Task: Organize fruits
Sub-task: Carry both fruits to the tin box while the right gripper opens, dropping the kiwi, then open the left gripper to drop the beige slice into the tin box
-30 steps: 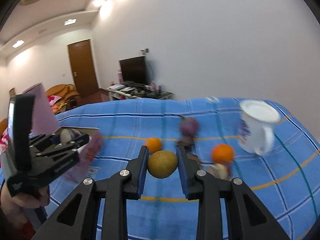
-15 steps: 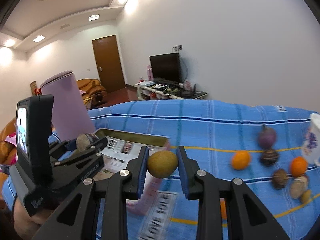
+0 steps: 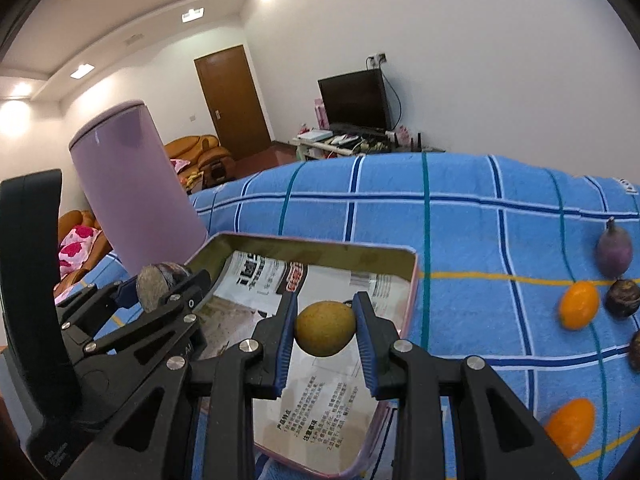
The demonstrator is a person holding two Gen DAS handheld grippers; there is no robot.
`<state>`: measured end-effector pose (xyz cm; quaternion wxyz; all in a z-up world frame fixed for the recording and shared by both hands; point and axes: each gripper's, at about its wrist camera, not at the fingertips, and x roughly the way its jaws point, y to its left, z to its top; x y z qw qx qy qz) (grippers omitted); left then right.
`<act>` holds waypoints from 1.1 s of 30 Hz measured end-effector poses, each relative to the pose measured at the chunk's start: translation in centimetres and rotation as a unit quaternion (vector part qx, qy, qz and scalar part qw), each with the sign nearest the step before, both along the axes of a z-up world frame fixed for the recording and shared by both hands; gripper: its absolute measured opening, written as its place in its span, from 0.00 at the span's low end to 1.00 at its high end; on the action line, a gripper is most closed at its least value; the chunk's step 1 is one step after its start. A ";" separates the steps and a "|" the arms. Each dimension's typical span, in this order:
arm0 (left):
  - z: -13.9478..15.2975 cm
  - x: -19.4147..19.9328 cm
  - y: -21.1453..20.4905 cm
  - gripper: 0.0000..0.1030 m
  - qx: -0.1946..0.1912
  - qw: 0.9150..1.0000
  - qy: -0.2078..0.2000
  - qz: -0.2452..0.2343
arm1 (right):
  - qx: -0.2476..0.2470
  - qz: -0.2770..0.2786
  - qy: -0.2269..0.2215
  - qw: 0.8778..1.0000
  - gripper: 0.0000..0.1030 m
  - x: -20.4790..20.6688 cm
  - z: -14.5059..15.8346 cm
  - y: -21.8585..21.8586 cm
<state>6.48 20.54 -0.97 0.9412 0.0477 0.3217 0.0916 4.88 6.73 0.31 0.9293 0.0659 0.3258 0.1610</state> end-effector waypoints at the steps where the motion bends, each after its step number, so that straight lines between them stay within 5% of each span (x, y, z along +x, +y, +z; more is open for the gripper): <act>1: -0.1 0.0 0.0 0.42 0.001 1.000 0.002 0.001 | 0.002 0.002 0.003 1.000 0.30 0.0 -0.1 0.1; 23: -0.7 0.5 0.1 0.42 0.008 1.000 0.026 0.012 | 0.017 0.031 0.021 0.999 0.30 -0.2 -0.5 0.1; 33: -0.8 0.5 0.2 0.43 0.004 0.999 0.031 0.015 | 0.036 0.029 0.011 0.999 0.44 -0.6 -0.2 -0.6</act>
